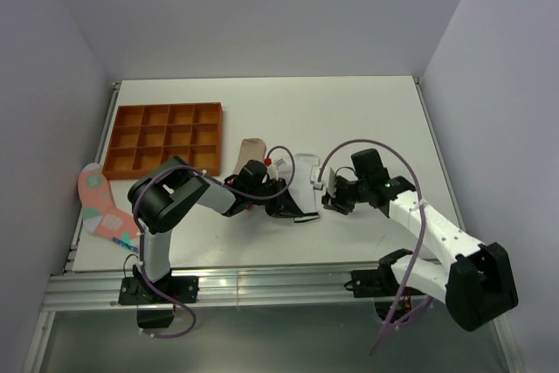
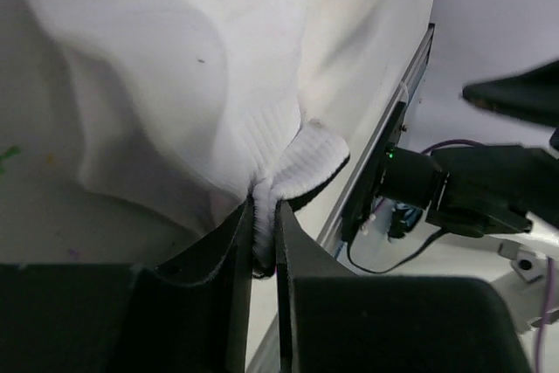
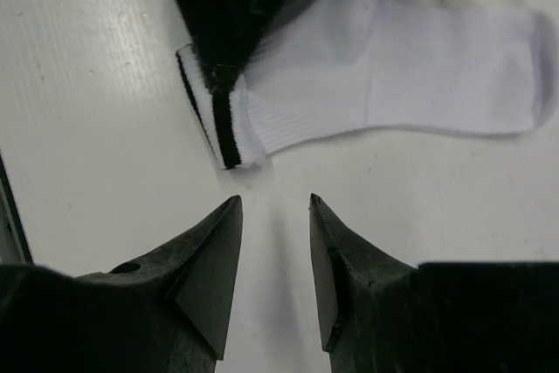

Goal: Roll the socks
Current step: Roll the sock at the center of the board.

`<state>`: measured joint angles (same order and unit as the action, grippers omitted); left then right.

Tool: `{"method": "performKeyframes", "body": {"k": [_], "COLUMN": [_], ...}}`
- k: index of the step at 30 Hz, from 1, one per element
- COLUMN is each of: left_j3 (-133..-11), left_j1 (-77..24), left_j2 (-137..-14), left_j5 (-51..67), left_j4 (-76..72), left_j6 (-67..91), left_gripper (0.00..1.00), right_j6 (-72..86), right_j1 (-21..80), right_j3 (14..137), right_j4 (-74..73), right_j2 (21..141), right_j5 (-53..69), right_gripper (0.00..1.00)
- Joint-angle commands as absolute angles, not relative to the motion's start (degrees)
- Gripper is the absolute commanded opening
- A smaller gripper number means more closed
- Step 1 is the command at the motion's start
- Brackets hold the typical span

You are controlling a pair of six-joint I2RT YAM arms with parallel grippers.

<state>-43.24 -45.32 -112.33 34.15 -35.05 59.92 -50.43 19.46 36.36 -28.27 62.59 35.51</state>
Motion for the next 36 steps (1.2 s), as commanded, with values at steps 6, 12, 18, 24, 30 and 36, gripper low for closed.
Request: {"method": "performKeyframes", "body": {"k": [6,12,18,24,30,36], "left_j3": [-43.4,-44.4,-44.8,-45.5,-46.2,-46.7], "left_j1": [-43.4,-43.2,-43.1,-43.0,-42.8,-42.5], "left_j2": [-114.4,-115.5,-117.0,-117.4,-117.6,-117.5], "left_j5": [35.6,36.3,37.0,37.2,37.3,37.3], "left_j4": [-4.2,-0.9,-0.5,-0.2,1.8,2.7], "left_j6": [57.9,57.0,56.2,55.4,54.8,54.1], "left_gripper": [0.00,0.00,0.00,0.00,0.00,0.00], "right_j6": [-53.9,-54.1,-54.0,-53.3,-52.6,-52.0], "right_j1": [34.7,41.6,43.9,46.9,51.2,56.1], "right_j3": [29.1,23.9,20.9,19.7,18.8,17.5], "right_j4": [-19.6,-12.2,-4.8,-2.7,-4.0,-1.3], "right_j2": [57.6,58.8,57.5,54.4,54.1,57.5], "right_j5": [27.1,21.5,18.5,16.4,14.8,12.0], "right_gripper": [0.45,0.46,0.47,0.47,0.47,0.46]}}
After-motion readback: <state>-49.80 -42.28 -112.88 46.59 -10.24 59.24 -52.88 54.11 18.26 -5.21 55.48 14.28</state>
